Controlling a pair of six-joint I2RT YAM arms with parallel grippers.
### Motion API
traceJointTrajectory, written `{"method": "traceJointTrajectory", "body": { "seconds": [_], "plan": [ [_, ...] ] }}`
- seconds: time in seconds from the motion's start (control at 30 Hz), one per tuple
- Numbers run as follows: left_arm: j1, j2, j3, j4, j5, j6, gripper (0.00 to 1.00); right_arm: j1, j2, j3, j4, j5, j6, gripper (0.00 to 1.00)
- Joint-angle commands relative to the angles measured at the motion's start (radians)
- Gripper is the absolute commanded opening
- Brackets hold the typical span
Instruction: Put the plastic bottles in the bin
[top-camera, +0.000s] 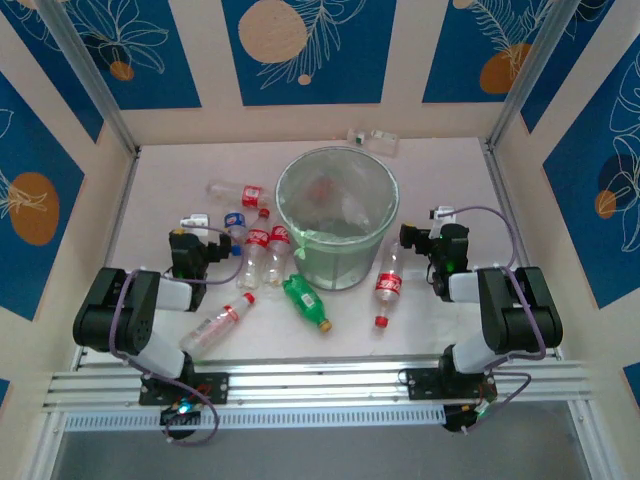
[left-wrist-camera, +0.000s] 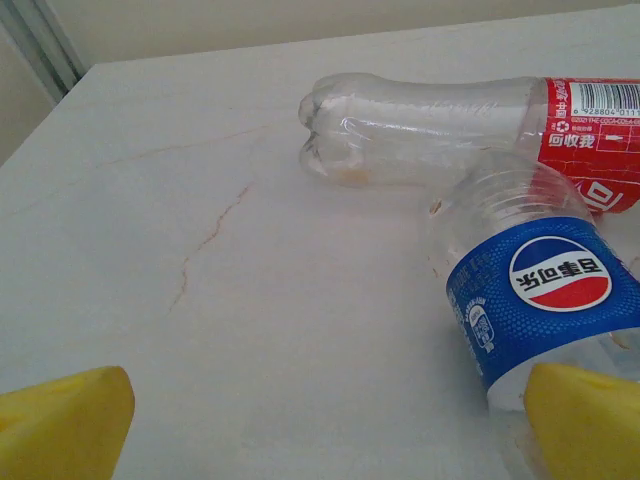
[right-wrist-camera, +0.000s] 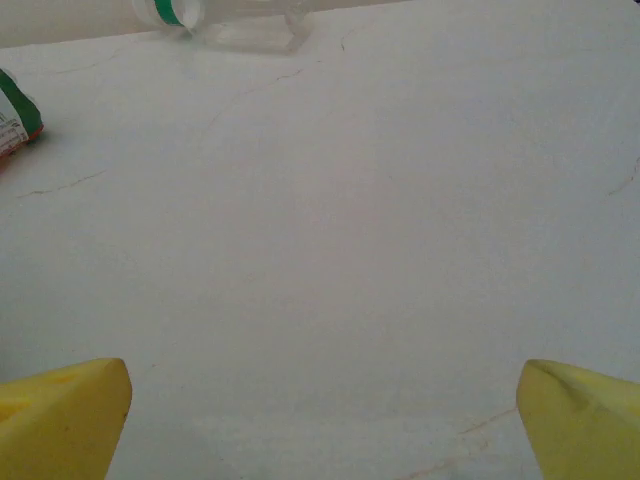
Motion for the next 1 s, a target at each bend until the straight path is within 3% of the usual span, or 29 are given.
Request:
{"method": "traceJointTrajectory", "body": {
  "seconds": [0.0, 0.87, 0.97],
  "plan": [
    [0.012, 0.010, 0.018, 0.032, 0.019, 0.013, 1.00, 0.006, 0.012, 0.024, 0.042, 0.021, 0.007, 0.99],
    [0.015, 0.006, 0.028, 0.011, 0.049, 0.017, 0.97, -0.011, 0.010, 0.027, 0.033, -0.013, 0.013, 0.99],
    [0.015, -0.089, 0.128, -0.263, 0.020, 0.012, 0.99, -0.027, -0.030, 0.065, -0.070, -0.031, 0.030, 0.98]
  ]
}}
